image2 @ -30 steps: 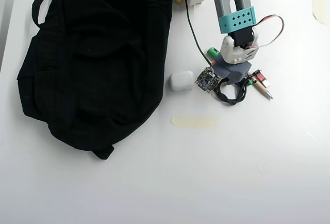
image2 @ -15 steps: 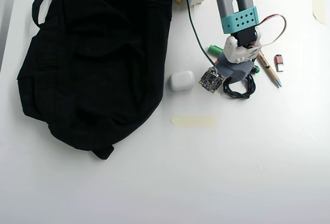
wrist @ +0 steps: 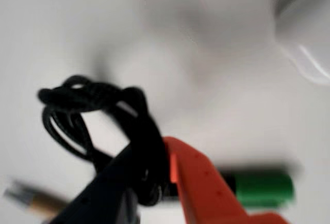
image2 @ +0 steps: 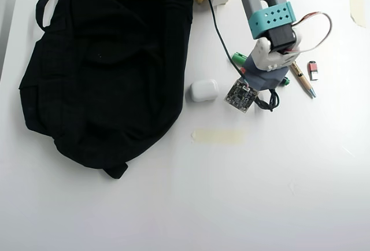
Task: Put the usbc cable into the black bag
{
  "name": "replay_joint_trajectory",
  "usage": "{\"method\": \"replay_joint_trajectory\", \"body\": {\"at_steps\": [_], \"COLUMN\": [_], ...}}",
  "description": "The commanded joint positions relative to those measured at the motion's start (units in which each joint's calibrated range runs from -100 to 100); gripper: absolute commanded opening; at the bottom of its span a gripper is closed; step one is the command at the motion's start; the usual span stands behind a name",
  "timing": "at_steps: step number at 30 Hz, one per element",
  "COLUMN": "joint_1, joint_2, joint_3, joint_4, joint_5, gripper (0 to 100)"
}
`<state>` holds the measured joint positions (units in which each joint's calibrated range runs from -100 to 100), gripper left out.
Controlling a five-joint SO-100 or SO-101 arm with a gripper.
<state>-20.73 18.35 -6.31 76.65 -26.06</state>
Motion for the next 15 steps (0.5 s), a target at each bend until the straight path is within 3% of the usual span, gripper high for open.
{"method": "replay_joint_trajectory", "body": {"at_steps": [1,5,11,15], "joint_1": [2.0,2.3,7.0,12.4], "joint_2": [-7.7,-16.1,-27.1,-33.7], "joint_3": [-11.7,-12.2,-11.8,-11.2], "joint_4": [10.3,10.9,20.2,22.5], "joint_5": [1.7,7.3,8.5,13.5], "gripper": [2,2,2,2]}}
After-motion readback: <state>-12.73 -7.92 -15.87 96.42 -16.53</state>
